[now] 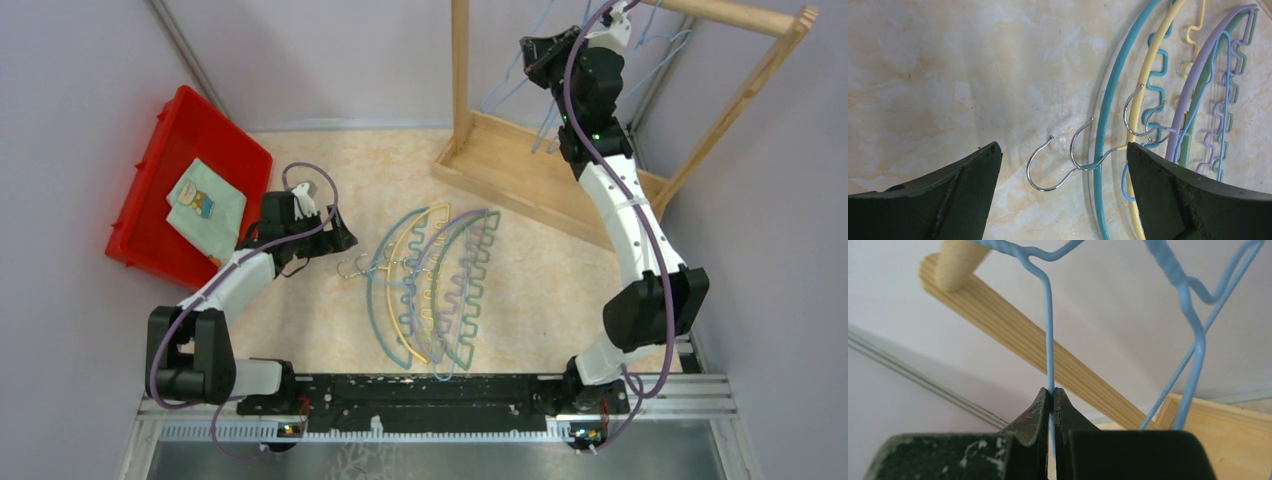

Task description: Organize the hangers

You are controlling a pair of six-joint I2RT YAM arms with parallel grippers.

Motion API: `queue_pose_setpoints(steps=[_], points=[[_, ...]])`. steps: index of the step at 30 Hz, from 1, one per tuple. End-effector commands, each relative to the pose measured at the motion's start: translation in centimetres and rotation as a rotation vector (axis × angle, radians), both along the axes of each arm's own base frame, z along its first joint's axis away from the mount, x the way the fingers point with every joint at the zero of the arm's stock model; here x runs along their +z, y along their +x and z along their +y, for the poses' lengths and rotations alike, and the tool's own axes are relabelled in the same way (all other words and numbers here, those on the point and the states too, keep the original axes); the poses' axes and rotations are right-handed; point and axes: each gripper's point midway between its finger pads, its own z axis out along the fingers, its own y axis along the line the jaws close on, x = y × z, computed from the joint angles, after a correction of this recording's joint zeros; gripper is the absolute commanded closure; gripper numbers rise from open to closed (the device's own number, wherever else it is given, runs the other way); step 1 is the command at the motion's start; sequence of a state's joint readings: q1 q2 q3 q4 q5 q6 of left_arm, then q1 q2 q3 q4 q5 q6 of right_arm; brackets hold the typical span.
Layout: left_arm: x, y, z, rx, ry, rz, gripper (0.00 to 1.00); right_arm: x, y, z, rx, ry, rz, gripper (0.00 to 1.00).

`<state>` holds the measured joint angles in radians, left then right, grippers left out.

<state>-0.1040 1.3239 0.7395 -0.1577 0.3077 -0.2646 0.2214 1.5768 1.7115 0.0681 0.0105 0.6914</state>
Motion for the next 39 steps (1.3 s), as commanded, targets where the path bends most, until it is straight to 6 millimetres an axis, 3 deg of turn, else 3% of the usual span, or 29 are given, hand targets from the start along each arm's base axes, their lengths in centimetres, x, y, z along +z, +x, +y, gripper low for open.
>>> queue_pose_setpoints(steps=[1, 8, 14, 17, 22, 25, 29, 32, 35, 39], points=[[0.5, 0.2, 0.2, -0.006, 0.008, -0.02, 0.0, 0.1, 1.0, -2.5, -0.095, 0.057, 0.014, 1.0], [0.3, 0.1, 0.4, -0.006, 0.012, -0.014, 0.0, -2.5, 0.8, -3.7, -0.126, 0.077, 0.076, 1.0], [0.4, 0.3, 0.3, -0.006, 0.006, -0.015, 0.0, -2.3, -1.1, -3.9, -0.12, 0.071, 0.076, 0.72], [0.3, 0.3, 0.3, -0.005, 0.007, -0.012, 0.0, -1.9, -2.5, -3.8, -0.109, 0.051, 0.074, 0.45], [0.2, 0.1, 0.3, -0.003, 0.005, -0.006, 0.0, -0.2, -6.3, -3.2, -0.084, -0.048, 0.026, 0.34], [0.0, -0.1, 0.4, 0.002, 0.005, -0.001, 0.0, 1.4, -9.2, -2.3, -0.06, -0.12, -0.022, 0.32], [-0.1, 0.0, 0.4, 0.007, 0.002, 0.003, 0.0, 2.5, -12.0, 1.5, 0.084, -0.225, -0.076, 0.32], [-0.1, 0.1, 0.3, 0.011, -0.004, 0.004, 0.0, 0.9, -13.8, 6.2, 0.257, -0.32, -0.054, 0.32], [-0.2, 0.2, 0.1, 0.013, -0.017, 0.008, 0.0, -3.2, -15.6, 11.0, 0.416, -0.442, 0.026, 0.32], [-0.3, 0.3, -0.1, 0.014, -0.035, 0.013, 0.0, -10.9, -19.1, 16.8, 0.652, -0.488, 0.178, 0.37]])
